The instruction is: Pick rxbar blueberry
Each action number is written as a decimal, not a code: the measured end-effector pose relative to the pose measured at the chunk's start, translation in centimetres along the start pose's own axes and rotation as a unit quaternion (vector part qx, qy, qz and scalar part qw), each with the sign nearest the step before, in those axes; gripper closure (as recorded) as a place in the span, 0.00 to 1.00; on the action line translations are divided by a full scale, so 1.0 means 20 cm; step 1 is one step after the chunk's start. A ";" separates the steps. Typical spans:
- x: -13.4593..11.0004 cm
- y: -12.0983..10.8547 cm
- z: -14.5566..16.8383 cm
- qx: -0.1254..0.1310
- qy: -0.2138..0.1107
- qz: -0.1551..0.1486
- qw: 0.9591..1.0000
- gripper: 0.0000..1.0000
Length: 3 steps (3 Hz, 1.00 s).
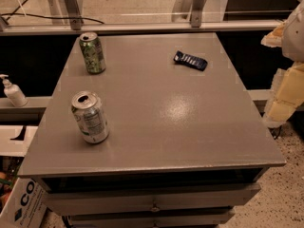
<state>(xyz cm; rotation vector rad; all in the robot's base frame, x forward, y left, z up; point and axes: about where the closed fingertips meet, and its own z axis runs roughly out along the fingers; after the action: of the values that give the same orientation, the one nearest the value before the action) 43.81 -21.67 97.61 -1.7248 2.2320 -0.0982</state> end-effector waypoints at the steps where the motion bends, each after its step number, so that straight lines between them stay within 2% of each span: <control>1: 0.00 0.00 0.00 0.000 0.000 0.000 1.000 0.00; 2: -0.01 0.00 0.02 0.005 -0.017 0.001 1.000 0.00; 3: -0.03 -0.09 0.10 0.019 -0.057 0.013 0.998 0.00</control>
Offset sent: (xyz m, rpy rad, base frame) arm 0.0070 0.0051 -0.0154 0.0824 -0.0305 0.0106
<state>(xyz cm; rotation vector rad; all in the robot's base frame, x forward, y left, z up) 46.16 -21.19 96.22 -1.6390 2.1570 -0.0346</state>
